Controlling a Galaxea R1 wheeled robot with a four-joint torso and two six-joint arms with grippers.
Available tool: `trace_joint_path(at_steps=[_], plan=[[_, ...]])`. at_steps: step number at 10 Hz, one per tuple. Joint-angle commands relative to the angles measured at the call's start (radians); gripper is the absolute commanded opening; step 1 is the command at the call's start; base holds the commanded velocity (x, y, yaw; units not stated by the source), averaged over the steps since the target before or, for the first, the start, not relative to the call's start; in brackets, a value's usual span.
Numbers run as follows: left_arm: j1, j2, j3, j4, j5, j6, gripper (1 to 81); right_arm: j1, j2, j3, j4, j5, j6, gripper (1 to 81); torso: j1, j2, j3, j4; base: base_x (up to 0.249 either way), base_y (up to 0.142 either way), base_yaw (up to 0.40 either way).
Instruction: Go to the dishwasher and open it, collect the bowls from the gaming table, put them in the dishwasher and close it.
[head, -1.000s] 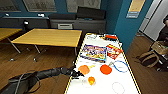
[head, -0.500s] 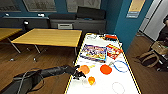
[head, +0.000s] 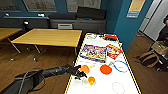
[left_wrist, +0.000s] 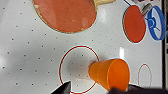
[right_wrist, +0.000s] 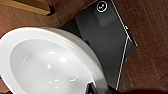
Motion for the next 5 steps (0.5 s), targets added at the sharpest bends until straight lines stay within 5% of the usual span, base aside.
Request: trace_joint_path(at_steps=[1,5], plan=[[-0.148,0.05,-0.049,-0.001,0.029,-0.003,81.1,0.016,-0.03,0.019,-0.025,-0.063,-0.006,1.0,0.0,0.0,0.0,0.0,0.0,0.0,0.0],[-0.148,0.128,-0.154,-0.001,0.004,-0.001,81.1,0.022,-0.03,0.013,-0.025,-0.07,-0.006,1.0,0.0,0.0,0.0,0.0,0.0,0.0,0.0]])
